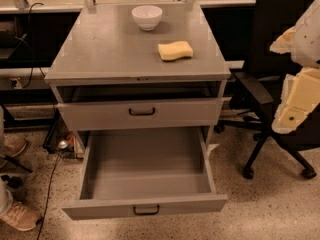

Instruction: Place sponge into middle drawer

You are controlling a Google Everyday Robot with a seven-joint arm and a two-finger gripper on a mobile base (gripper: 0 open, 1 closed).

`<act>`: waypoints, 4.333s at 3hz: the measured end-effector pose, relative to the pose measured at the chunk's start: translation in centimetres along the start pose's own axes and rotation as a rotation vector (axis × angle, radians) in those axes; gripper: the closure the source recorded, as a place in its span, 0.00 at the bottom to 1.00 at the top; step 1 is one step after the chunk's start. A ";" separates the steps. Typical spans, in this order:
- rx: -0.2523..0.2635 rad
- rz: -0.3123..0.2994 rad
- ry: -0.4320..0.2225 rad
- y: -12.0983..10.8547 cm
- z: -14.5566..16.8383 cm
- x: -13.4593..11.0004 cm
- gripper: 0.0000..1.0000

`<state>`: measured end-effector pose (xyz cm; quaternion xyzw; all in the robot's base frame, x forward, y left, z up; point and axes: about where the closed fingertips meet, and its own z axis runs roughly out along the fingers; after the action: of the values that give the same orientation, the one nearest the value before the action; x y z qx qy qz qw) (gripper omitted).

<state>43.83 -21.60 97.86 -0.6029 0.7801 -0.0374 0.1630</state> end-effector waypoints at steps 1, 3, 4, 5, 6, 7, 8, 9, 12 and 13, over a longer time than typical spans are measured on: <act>0.000 0.000 0.000 0.0 0.0 0.0 0.00; 0.049 0.069 -0.185 -8.8 6.8 -9.6 0.00; 0.026 0.129 -0.267 -12.7 11.2 -16.0 0.00; 0.026 0.129 -0.267 -12.7 11.2 -16.0 0.00; 0.055 0.155 -0.321 -14.4 12.5 -16.5 0.00; 0.100 0.223 -0.431 -19.8 16.5 -18.7 0.00; 0.128 0.295 -0.501 -25.2 20.3 -21.1 0.00; 0.131 0.360 -0.520 -28.4 23.2 -23.2 0.00; 0.119 0.523 -0.345 -29.7 27.9 -20.5 0.00; 0.136 0.558 -0.324 -29.6 27.8 -19.0 0.12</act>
Offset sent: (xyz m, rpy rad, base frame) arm 0.1478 0.0779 -0.0206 0.2165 -0.1038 -0.0121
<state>83.84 -7.63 83.20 -0.3516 0.8749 0.0529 0.3287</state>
